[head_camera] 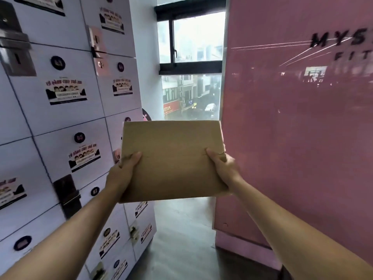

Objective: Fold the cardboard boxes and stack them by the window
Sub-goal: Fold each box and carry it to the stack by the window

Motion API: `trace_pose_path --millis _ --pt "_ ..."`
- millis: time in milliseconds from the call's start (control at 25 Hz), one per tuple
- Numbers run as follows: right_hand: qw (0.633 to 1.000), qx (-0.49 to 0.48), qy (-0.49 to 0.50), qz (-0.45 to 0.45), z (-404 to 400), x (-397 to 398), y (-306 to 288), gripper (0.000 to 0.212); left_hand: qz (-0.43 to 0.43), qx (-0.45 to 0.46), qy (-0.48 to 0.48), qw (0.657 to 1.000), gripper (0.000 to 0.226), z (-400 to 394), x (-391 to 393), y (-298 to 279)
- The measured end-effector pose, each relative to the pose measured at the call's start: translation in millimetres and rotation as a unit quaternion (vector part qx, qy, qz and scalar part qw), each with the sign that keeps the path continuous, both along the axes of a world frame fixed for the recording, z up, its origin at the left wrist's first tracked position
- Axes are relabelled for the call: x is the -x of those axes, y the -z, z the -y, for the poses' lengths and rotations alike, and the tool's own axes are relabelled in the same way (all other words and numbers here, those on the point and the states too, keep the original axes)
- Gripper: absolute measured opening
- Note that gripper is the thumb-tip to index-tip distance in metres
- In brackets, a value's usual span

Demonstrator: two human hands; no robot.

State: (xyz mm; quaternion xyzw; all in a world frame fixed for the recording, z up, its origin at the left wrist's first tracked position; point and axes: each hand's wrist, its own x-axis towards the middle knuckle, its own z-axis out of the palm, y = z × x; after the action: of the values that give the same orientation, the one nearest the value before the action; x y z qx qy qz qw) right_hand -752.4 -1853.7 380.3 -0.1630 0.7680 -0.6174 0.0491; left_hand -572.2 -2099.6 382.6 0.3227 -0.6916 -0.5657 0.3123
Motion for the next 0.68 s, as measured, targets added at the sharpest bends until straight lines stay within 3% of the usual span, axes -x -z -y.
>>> trace_pose_path --millis 160,440,680 --pt "0.999 -0.012 0.032 0.007 73 78 -2 0.065 0.001 -0.01 0.055 0.998 0.073 79 88 -1" --pt "0.996 -0.029 0.085 0.027 176 236 7 0.056 0.032 -0.023 0.064 0.997 0.093 193 268 4" --pt "0.998 -0.006 0.049 0.047 263 404 27 0.076 0.049 -0.042 0.029 0.998 0.092 276 432 18"
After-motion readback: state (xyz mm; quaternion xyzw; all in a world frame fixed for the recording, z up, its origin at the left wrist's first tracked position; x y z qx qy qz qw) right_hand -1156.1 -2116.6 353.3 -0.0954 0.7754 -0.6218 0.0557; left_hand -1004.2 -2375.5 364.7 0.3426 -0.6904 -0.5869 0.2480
